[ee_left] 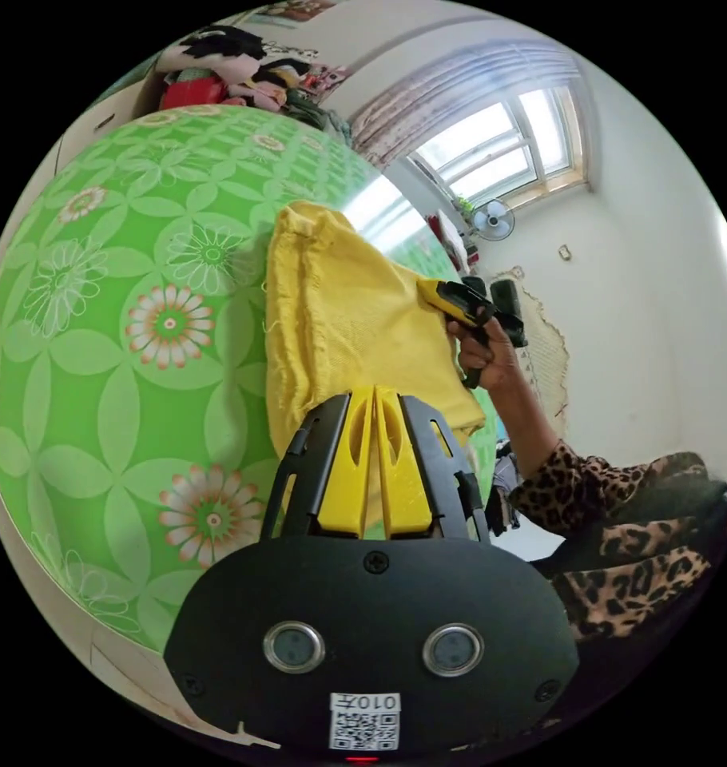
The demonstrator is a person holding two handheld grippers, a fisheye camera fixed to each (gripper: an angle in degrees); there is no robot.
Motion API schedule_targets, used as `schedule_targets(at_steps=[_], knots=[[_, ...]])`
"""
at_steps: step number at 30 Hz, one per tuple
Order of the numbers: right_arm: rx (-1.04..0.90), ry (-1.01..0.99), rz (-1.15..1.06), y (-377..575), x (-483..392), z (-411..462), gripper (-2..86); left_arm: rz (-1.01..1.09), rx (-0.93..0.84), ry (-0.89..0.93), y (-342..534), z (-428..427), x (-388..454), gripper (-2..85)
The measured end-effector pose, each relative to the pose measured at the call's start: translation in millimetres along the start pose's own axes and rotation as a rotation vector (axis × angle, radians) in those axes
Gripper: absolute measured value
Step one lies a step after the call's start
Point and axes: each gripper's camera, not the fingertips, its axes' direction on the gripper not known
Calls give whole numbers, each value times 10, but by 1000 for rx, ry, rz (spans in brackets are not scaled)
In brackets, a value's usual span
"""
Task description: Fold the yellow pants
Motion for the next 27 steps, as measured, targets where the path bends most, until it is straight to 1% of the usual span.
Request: schedule_targets(at_steps=[1,2,3,4,5,6,8,9,10,11,13,14,15,16,18,20,22,23,24,25,26,27], knots=[[33,-64,-36,110,-79,-32,20,21,30,-8,-34,-70,77,-2],[-19,-5,-54,178,-180,66,20,53,86,-35,-119,-175,230,-2],[-72,41,-62,204,-222,158,21,86,102,-55,-239,-185,364,-2],[-166,112,-75,274,-275,355,21,99,96,-63,-311,-153,415,-2],[-203,142,-67,369,-279,482,22,106,69,-65,-461,-38,476,-2],[-197,143,-55,421,-266,503,22,105,46,-44,-595,99,514,-2],[-55,148,47,673,-110,340,23,95,13,-27,-764,302,580,-2],[-13,143,62,750,-74,272,23,109,-6,-44,-848,423,656,-2],[55,101,94,907,14,154,24,117,-18,-48,-882,485,692,-2],[88,53,118,1049,95,91,24,109,-44,-66,-933,590,725,-2],[100,36,109,1210,126,63,25,102,-72,-186,-977,678,711,-2],[102,34,101,1294,122,49,25,60,-59,-283,-965,631,614,-2],[102,29,102,1335,125,42,25,6,4,-328,-914,449,479,-2],[109,17,104,1420,135,30,25,-27,42,-324,-877,334,404,-2],[121,0,98,1547,142,12,24,-140,192,-333,-689,-87,227,-2],[126,-11,101,1687,148,-31,24,-161,304,-331,-546,-302,286,-2],[123,-9,108,1773,146,-53,23,-109,260,-271,-558,-253,438,-2],[124,-7,110,1831,138,-72,23,-52,207,-296,-591,-143,566,-3],[124,-9,111,1862,137,-83,23,-30,175,-408,-592,-34,619,-3],[127,-25,115,1922,147,-111,23,-58,159,-462,-584,8,575,-3],[131,-55,124,1980,173,-142,23,-128,148,-421,-547,29,368,-3],[133,-73,129,2007,190,-158,22,-189,171,-290,-505,-45,142,-3]])
